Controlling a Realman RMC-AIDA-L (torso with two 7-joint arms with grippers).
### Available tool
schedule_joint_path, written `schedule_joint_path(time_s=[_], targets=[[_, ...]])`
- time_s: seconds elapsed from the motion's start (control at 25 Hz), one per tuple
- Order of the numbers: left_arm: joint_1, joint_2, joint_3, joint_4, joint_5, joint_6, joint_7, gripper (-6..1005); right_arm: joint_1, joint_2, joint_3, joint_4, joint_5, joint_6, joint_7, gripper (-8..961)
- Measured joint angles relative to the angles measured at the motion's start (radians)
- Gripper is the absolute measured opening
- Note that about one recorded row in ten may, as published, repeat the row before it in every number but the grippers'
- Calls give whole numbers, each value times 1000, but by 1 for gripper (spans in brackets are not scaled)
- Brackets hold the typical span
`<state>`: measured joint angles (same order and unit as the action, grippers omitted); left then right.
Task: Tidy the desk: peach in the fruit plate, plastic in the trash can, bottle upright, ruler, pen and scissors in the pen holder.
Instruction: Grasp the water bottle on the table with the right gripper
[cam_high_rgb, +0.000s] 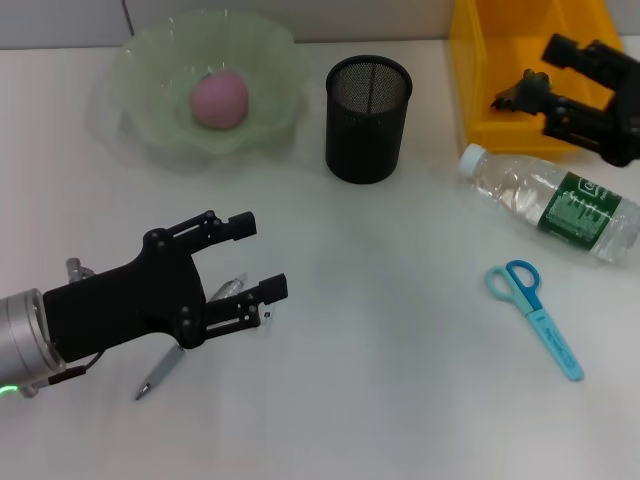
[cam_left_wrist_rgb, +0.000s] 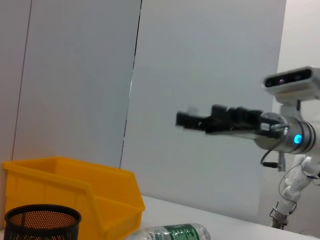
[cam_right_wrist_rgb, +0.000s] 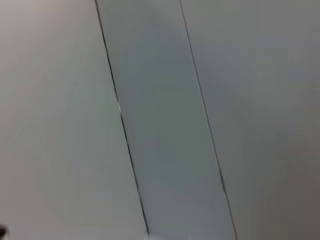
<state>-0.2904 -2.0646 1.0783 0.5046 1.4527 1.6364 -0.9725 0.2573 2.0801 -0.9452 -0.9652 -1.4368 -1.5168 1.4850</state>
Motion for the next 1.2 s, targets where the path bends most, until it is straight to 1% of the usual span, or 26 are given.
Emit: schedule_joint_path(time_s=[0.04,0.16,0.2,0.24,0.28,0.32,0.36,0.52,0.56,0.6,0.64,0.68,0.72,0.8,0.84,0.88,0.92,0.96,1.0,1.04,1.16,1.2], targets=[[0,0,0,0,0,0,0,783,0,0,0,0,0,0,0,795],[0,0,2,0,0,0,0,783,22,0,0,-105,-145,30,147,795],[0,0,2,0,0,0,0,783,34,0,0,-172,-226,33,236,795],[0,0,2,0,0,0,0,783,34,0,0,-172,-226,33,236,795],[0,0,2,0,0,0,0,783,40,0,-1,-241,-303,33,318,795],[0,0,1,0,0,0,0,783,44,1,-1,-279,-344,33,356,795],[0,0,1,0,0,0,0,783,44,1,-1,-279,-344,33,356,795],[0,0,0,0,0,0,0,783,54,1,-2,-387,-459,24,467,795],[0,0,0,0,0,0,0,783,57,0,-2,-409,-486,18,491,795],[0,0,0,0,0,0,0,783,70,-2,3,-465,-561,-8,546,795],[0,0,0,0,0,0,0,783,70,-2,3,-465,-561,-8,546,795],[0,0,0,0,0,0,0,783,88,-3,8,-530,-654,-44,600,795],[0,0,0,0,0,0,0,783,88,-3,8,-530,-654,-44,600,795],[0,0,0,0,0,0,0,783,111,-3,7,-630,-794,-68,682,795],[-2,0,0,0,0,0,0,783,111,-3,7,-630,-794,-68,682,795],[-2,0,0,0,0,0,0,783,119,-3,6,-684,-863,-79,706,795],[-4,0,0,0,0,0,0,783,119,-3,6,-684,-863,-79,706,795],[-5,0,0,0,0,0,0,783,122,-3,6,-705,-891,-86,714,795],[-5,0,1,0,0,0,0,783,136,-5,8,-743,-958,-109,753,795],[-5,0,1,0,0,0,0,783,136,-5,8,-743,-958,-109,753,795],[-6,0,0,0,0,-1,0,783,170,-12,8,-763,-1045,-165,807,795],[-6,0,0,0,0,-3,0,783,195,-13,8,-755,-1083,-198,816,795]])
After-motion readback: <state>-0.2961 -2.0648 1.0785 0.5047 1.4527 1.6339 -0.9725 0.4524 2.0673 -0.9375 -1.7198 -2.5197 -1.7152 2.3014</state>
